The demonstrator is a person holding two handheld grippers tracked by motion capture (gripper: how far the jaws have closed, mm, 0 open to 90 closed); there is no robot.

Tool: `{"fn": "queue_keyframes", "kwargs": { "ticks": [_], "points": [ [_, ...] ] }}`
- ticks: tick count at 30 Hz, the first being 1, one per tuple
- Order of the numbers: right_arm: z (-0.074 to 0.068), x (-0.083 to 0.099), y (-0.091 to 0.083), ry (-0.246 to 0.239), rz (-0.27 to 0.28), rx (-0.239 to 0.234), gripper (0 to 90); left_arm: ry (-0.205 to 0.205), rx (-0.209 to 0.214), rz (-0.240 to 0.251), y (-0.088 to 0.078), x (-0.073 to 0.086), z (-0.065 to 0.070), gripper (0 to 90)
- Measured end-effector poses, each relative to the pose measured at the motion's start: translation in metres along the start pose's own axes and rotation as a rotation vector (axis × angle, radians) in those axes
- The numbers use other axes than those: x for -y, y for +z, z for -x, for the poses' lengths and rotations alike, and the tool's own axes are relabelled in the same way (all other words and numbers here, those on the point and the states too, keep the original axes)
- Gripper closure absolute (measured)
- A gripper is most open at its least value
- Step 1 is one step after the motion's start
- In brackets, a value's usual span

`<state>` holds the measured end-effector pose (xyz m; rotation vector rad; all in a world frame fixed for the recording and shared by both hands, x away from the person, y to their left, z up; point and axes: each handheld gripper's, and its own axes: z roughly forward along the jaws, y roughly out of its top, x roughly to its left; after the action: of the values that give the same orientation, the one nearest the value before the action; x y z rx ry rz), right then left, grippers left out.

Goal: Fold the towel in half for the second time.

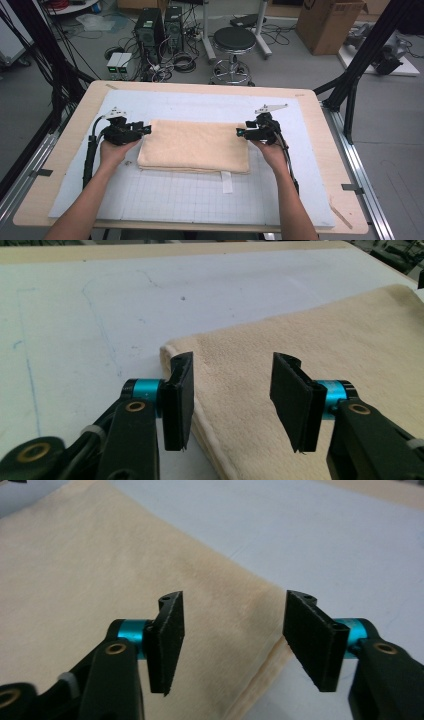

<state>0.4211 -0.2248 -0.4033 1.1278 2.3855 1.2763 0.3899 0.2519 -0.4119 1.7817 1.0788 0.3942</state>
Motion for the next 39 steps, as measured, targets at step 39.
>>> {"fn": "queue_keyframes", "kwargs": {
  "ticks": [39],
  "points": [
    [-0.046, 0.054, -0.042, -0.036, 0.127, 0.017, 18.7, 0.103, 0.04, 0.007, -0.056, 0.047, 0.032, 38.1]
  ]
}}
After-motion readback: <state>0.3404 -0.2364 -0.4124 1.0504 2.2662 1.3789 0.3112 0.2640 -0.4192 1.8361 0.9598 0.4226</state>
